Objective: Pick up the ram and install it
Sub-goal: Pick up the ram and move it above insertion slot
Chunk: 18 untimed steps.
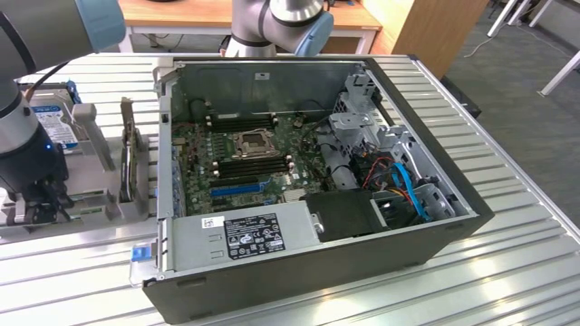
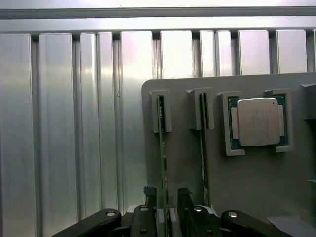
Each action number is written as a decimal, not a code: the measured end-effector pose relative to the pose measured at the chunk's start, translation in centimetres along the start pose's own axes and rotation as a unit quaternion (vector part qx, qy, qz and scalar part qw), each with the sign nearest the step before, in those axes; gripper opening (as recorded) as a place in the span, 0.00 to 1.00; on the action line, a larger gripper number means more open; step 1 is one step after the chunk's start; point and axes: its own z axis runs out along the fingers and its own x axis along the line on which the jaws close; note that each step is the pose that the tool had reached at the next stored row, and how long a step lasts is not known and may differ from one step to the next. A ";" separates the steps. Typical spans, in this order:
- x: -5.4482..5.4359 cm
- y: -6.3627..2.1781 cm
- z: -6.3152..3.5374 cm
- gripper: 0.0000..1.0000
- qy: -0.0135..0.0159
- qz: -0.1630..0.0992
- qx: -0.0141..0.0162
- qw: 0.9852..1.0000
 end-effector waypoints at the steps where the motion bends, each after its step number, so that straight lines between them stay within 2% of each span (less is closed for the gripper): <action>1: 0.0 0.00 0.07 0.31 0.000 0.000 0.000 1.000; 12: 0.0 -0.01 0.18 0.31 0.000 0.000 0.000 1.000; 14: 0.0 -0.01 0.18 0.29 0.000 0.000 0.000 1.000; 15: 0.0 -0.01 0.18 0.23 0.000 0.000 0.000 1.000; 18: 0.0 -0.01 0.18 0.23 0.000 0.000 0.000 1.000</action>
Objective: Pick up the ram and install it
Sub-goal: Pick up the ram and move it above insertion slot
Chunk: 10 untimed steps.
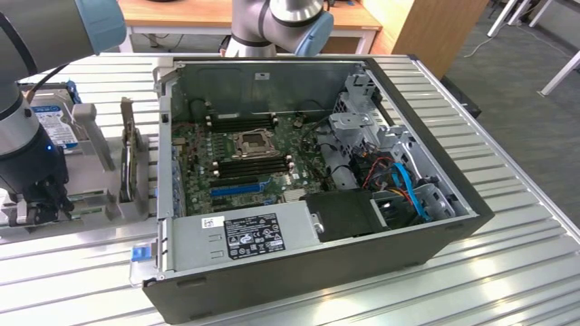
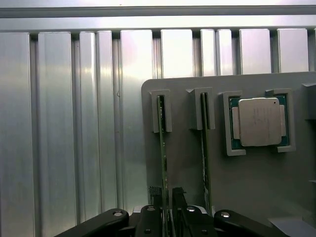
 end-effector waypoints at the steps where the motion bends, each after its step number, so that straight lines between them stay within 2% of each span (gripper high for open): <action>1: 0.0 0.00 0.04 0.23 0.000 0.000 0.000 1.000; 10: 0.0 0.00 0.17 0.23 0.000 0.000 0.000 1.000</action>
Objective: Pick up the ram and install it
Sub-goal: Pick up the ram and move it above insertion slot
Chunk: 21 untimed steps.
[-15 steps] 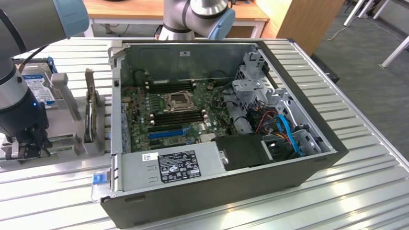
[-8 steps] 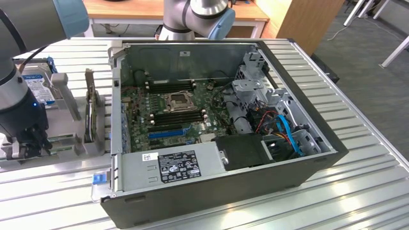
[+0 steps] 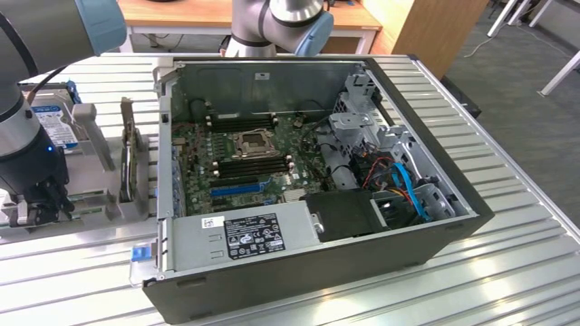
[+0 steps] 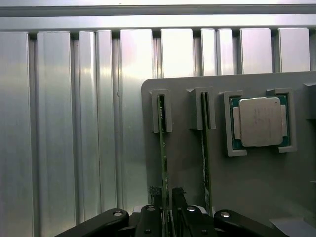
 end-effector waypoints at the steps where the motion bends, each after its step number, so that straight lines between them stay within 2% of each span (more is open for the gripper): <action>1: 0.0 0.00 0.00 0.23 0.000 0.000 0.000 1.000; 5: 0.0 0.00 0.00 0.21 0.000 0.000 0.000 1.000; 6: 0.0 0.00 0.00 0.15 0.000 0.000 0.000 1.000; 8: 0.0 0.00 0.00 0.12 0.000 0.000 0.000 1.000; 21: 0.0 0.00 0.00 0.12 0.000 -0.007 0.000 1.000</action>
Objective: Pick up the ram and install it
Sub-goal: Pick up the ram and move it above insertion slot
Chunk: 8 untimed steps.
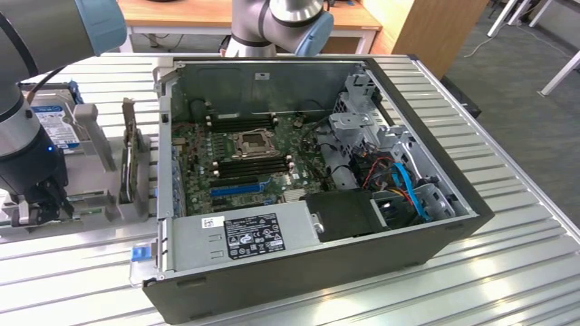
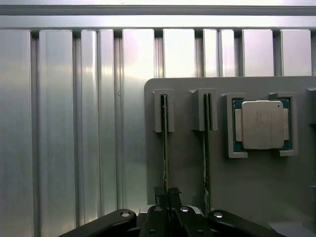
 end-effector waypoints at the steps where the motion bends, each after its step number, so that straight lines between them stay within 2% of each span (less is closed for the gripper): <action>1: 0.0 0.00 0.00 0.12 0.000 -0.001 0.000 1.000; 8: 0.0 0.00 0.00 0.12 0.000 -0.001 0.000 1.000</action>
